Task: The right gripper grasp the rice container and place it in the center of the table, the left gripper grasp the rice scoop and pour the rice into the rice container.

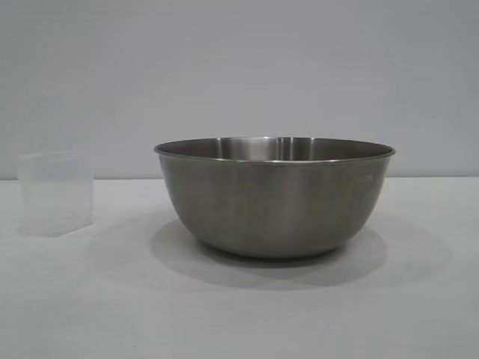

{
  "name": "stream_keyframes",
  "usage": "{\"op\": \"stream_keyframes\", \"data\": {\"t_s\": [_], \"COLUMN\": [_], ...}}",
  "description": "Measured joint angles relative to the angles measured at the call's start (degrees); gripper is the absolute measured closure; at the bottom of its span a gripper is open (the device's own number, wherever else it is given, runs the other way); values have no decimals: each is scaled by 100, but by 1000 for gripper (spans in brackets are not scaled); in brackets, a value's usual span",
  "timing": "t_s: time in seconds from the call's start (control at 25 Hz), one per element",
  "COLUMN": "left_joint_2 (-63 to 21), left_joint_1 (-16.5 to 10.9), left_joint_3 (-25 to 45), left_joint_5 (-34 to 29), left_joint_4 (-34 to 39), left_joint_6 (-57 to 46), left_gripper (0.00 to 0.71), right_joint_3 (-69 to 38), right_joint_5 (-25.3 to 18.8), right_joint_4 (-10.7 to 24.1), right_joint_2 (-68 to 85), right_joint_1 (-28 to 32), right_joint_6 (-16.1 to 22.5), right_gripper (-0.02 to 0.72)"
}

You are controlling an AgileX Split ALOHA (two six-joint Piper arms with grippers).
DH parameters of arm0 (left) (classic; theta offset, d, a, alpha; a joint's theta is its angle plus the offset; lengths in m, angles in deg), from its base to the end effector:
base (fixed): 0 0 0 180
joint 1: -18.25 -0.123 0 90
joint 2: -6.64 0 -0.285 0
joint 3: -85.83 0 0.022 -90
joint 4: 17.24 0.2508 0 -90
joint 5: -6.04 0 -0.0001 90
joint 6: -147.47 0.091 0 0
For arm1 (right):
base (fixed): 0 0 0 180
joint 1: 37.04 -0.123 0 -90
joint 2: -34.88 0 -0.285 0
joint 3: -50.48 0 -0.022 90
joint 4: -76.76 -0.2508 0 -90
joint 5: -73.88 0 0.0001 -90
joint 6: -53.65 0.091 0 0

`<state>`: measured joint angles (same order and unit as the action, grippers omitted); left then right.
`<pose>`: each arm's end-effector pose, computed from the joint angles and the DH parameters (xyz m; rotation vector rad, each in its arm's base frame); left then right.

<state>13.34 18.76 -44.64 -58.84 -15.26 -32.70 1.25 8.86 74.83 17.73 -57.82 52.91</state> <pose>-0.0089 0.0029 0.2669 0.0031 2.1134 0.0347 0.0147 0.0086 0.2675 -0.4294 2.2625 0.2228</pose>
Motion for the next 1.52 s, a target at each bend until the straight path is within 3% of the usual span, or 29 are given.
{"op": "stream_keyframes", "data": {"t_s": [1.04,1.4,1.52], "left_joint_2": [0,0,0], "left_joint_1": [0,0,0], "left_joint_3": [0,0,0], "left_joint_5": [34,46,56], "left_joint_4": [0,11,11], "left_joint_6": [3,3,3], "left_gripper": [576,576,576], "right_joint_3": [0,0,0], "right_joint_5": [0,-41,-41], "right_joint_4": [0,-11,-11], "right_joint_2": [452,1035,1035], "right_joint_1": [59,1853,2138], "right_joint_6": [0,0,0], "right_gripper": [447,447,447]}}
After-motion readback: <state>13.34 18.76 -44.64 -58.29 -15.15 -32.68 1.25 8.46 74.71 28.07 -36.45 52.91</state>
